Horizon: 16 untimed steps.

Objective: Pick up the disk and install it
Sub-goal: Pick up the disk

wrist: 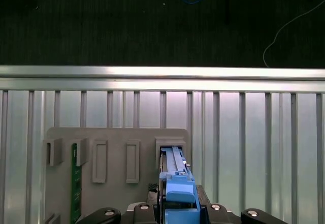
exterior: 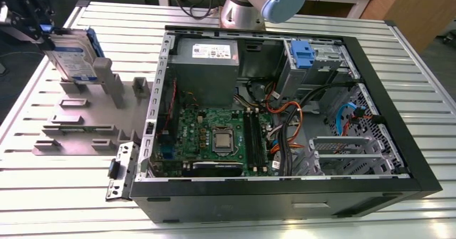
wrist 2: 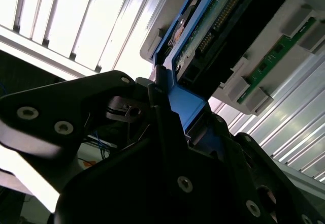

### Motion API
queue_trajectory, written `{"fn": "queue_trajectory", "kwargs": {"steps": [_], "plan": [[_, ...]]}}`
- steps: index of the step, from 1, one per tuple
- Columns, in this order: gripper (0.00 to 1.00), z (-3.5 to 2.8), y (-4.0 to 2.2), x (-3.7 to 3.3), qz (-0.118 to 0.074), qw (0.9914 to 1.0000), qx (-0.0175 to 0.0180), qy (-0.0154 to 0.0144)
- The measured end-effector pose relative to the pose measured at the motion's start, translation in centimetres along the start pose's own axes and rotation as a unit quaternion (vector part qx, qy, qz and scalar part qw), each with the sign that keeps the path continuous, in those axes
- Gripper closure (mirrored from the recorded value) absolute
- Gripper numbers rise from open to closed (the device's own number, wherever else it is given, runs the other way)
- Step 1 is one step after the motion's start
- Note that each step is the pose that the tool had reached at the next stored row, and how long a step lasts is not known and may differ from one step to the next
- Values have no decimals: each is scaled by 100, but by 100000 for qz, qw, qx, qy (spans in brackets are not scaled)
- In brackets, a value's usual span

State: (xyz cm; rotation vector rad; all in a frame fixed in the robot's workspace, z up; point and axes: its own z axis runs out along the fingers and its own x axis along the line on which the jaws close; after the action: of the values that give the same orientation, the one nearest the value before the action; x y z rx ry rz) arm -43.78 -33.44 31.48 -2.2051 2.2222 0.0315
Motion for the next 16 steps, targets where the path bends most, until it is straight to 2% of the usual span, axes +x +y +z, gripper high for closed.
{"fn": "queue_trajectory", "kwargs": {"steps": [16], "plan": [[64, -97, 1, -2, -2, 100000, -3, 2]]}}
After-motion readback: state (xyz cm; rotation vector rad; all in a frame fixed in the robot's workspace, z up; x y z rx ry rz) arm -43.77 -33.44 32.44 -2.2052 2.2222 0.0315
